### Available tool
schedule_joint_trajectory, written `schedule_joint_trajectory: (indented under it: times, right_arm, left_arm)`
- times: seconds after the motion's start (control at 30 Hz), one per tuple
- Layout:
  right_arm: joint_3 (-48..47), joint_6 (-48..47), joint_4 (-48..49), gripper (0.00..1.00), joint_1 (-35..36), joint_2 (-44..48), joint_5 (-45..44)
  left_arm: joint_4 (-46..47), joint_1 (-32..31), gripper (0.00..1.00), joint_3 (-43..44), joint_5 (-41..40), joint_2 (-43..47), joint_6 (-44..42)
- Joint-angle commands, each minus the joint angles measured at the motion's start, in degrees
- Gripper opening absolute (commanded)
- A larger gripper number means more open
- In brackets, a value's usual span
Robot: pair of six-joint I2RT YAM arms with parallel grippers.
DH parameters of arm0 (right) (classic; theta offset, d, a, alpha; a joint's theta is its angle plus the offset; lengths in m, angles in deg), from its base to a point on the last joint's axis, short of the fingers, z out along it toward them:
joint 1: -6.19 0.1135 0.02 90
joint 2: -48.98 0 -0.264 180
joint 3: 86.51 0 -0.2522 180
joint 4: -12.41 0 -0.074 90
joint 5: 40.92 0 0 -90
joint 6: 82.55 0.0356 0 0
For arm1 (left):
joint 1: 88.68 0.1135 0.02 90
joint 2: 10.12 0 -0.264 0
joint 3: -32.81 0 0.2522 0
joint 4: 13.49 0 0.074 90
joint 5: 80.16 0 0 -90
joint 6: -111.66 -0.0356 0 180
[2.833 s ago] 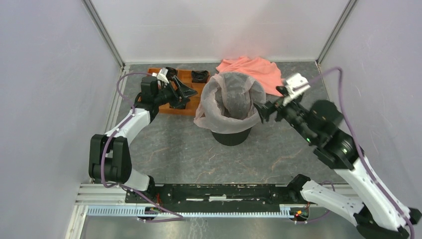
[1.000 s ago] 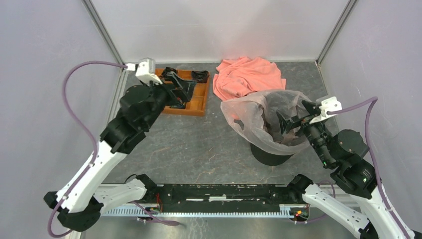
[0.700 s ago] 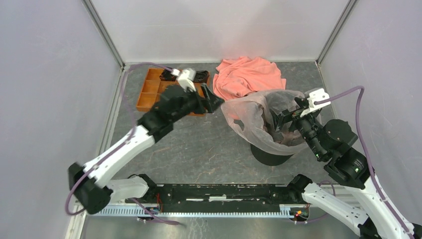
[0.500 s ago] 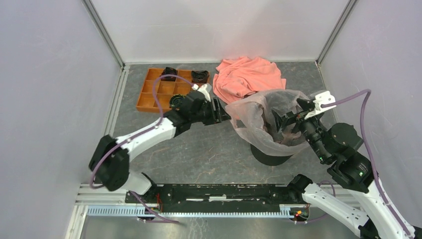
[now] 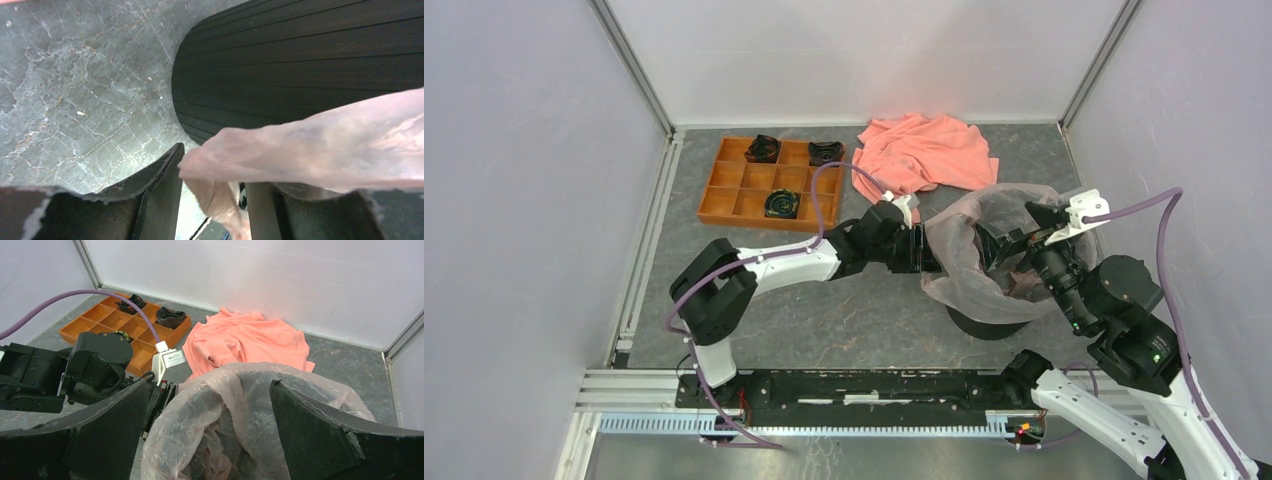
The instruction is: Put the trash bags into the trash bin
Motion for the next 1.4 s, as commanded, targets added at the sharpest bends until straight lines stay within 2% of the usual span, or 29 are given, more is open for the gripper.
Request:
schedule_joint_trajectory:
  times: [0.0,0.07,0.3,0.53,0.7,0.8,0.87,1.03,1.2,1.37]
  right_arm:
    - [1.3,0.5,1.0,0.98,0.1,0.3,-0.7]
    - [1.5,0.3,1.1,0.98,0.1,-0.1,-0.7]
    - [2.0,0.1,1.7,0.98,0.1,-0.9,-0.3]
    - [2.6,0.4,1.6,0.98,0.1,-0.5,-0.2]
    - [2.0,0.5,1.0,0.98,0.1,-0.5,0.0]
    - [1.7,0.6,0.9,0.98,0.1,-0.3,-0.2]
    - [1.7,0.7,1.0,0.98,0.1,-0.1,-0.1]
    - [1.6,1.3,1.2,0.98,0.1,-0.3,0.7]
    - [1.6,2.3,0.7,0.98,0.1,0.5,1.0]
    - [1.2,2.6,0.0,0.98,0.1,1.2,0.3]
  left_arm:
    - [0.3,-0.7,0.52,-1.9,-0.2,0.8,0.7]
    - [-1.5,-0.9,0.54,-2.8,-1.2,2.7,-1.2]
    - [-2.9,-0.8,0.75,-5.2,0.2,10.4,-7.7]
    - [-2.1,-0.8,0.83,-8.5,-2.9,17.4,-11.2]
    - [0.6,-0.5,0.83,-10.3,-5.6,21.4,-10.7]
    - [-1.4,1.8,0.74,-10.1,-10.8,22.8,-7.8]
    - [-3.4,3.8,0.68,-8.3,-11.4,21.8,-6.3]
    - [-3.2,4.4,0.61,1.1,-6.9,12.9,-6.2]
    - [-2.1,1.1,0.57,7.6,-5.8,2.9,-3.9]
    - [-1.0,-1.8,0.56,8.2,-5.5,-1.1,-2.9]
